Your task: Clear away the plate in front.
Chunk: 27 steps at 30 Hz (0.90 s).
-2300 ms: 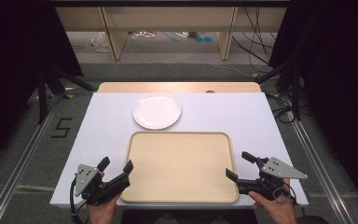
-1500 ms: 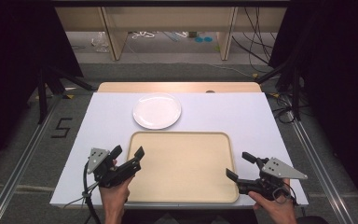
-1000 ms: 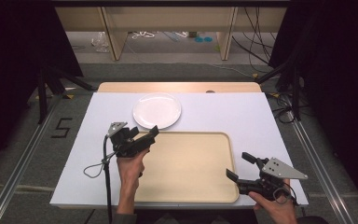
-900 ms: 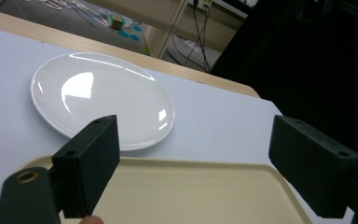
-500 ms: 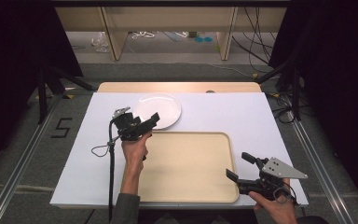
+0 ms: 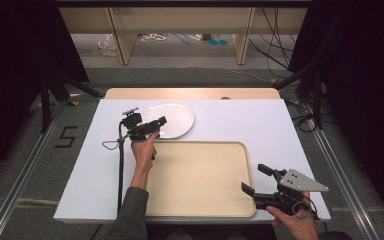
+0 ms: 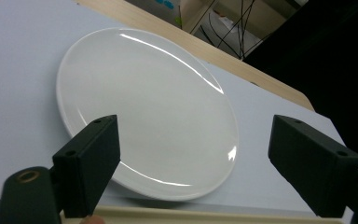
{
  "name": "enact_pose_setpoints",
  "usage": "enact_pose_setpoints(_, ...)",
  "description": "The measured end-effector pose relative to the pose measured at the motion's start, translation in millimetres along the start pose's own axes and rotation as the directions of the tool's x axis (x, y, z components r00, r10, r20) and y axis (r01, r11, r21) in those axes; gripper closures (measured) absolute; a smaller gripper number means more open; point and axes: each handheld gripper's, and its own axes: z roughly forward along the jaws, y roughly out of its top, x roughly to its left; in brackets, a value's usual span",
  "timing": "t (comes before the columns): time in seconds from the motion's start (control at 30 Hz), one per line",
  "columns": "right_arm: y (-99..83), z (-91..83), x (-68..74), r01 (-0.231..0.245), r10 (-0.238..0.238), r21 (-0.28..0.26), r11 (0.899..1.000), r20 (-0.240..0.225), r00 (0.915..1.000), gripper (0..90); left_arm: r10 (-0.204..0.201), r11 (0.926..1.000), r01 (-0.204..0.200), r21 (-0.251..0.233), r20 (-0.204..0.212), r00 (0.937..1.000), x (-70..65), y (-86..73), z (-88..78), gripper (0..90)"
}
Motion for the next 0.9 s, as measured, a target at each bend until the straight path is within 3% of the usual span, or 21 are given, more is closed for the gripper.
enact_pose_setpoints(0.07,-0.1,0.9,0.6,-0.006,0.006,-0.009,1.000,-0.003,1.0000,16.5,-0.006,1.0000,0.006,-0.002,-0.015,0.9999,5.6,2.3,4.1,16.4)
enact_pose_setpoints(0.13,-0.1,1.6,1.0,0.003,-0.003,-0.010,1.000,-0.004,1.0000,16.5,-0.065,0.9978,0.065,0.012,-0.009,0.9979,14.0,4.2,10.3,16.4)
enact_pose_setpoints(0.17,-0.1,1.6,1.0,0.003,-0.003,-0.010,1.000,-0.004,1.0000,16.5,-0.065,0.9978,0.065,0.012,-0.009,0.9979,14.0,4.2,10.3,16.4)
enact_pose_setpoints(0.23,0.4,1.2,1.7,0.014,-0.014,0.004,1.000,-0.003,0.9999,16.6,-0.117,0.9930,0.117,0.019,0.007,0.9931,19.9,5.1,13.5,16.4)
enact_pose_setpoints(0.33,-0.3,1.9,1.7,0.015,-0.015,-0.007,1.000,-0.009,0.9998,16.6,-0.121,0.9927,0.121,-0.006,-0.020,0.9925,24.8,5.9,16.3,16.5)
enact_pose_setpoints(0.4,0.0,1.0,1.9,0.011,-0.011,0.006,1.000,-0.005,0.9999,16.8,-0.160,0.9872,0.159,-0.007,-0.011,0.9871,30.1,7.2,19.5,16.5)
enact_pose_setpoints(0.43,0.0,0.9,2.1,0.008,-0.008,0.006,1.000,-0.009,0.9999,16.8,-0.148,0.9887,0.148,-0.025,-0.015,0.9889,32.8,7.8,21.3,16.5)
enact_pose_setpoints(0.47,-0.5,0.9,3.0,0.002,-0.002,0.005,1.000,-0.002,1.0000,16.8,-0.182,0.9833,0.182,-0.014,-0.014,0.9832,32.1,7.6,21.4,16.5)
enact_pose_setpoints(0.5,-0.5,1.1,2.3,0.019,-0.019,-0.004,1.000,-0.001,0.9998,16.7,-0.172,0.9848,0.172,-0.023,-0.005,0.9850,35.4,8.3,23.5,16.5)
enact_pose_setpoints(0.57,-0.3,1.4,2.1,0.016,-0.016,-0.006,1.000,-0.011,0.9998,16.8,-0.217,0.9760,0.217,-0.025,-0.009,0.9762,37.7,7.9,22.8,16.5)
enact_pose_setpoints(0.67,-0.3,1.1,2.3,0.017,-0.017,-0.002,1.000,-0.003,0.9998,16.9,-0.211,0.9760,0.211,-0.053,0.007,0.9775,37.3,9.3,23.8,16.5)
enact_pose_setpoints(0.73,-0.3,1.5,2.2,0.016,-0.016,0.001,1.000,-0.004,0.9999,17.0,-0.234,0.9692,0.235,-0.075,0.020,0.9721,38.1,11.0,23.8,16.5)
enact_pose_setpoints(0.77,0.2,-0.2,1.8,0.022,-0.022,0.025,0.999,-0.004,0.9998,17.0,-0.250,0.9657,0.250,-0.070,0.014,0.9682,38.1,12.0,24.5,16.5)
enact_pose_setpoints(0.8,-1.2,3.0,2.3,0.013,-0.013,-0.008,1.000,-0.016,0.9998,17.0,-0.248,0.9672,0.247,-0.060,-0.014,0.9687,38.7,13.0,24.8,16.5)
enact_pose_setpoints(0.9,-1.0,2.8,4.3,-0.004,0.004,0.005,1.000,-0.028,0.9996,17.0,-0.263,0.9636,0.263,-0.049,-0.006,0.9647,40.1,13.6,28.7,17.9)
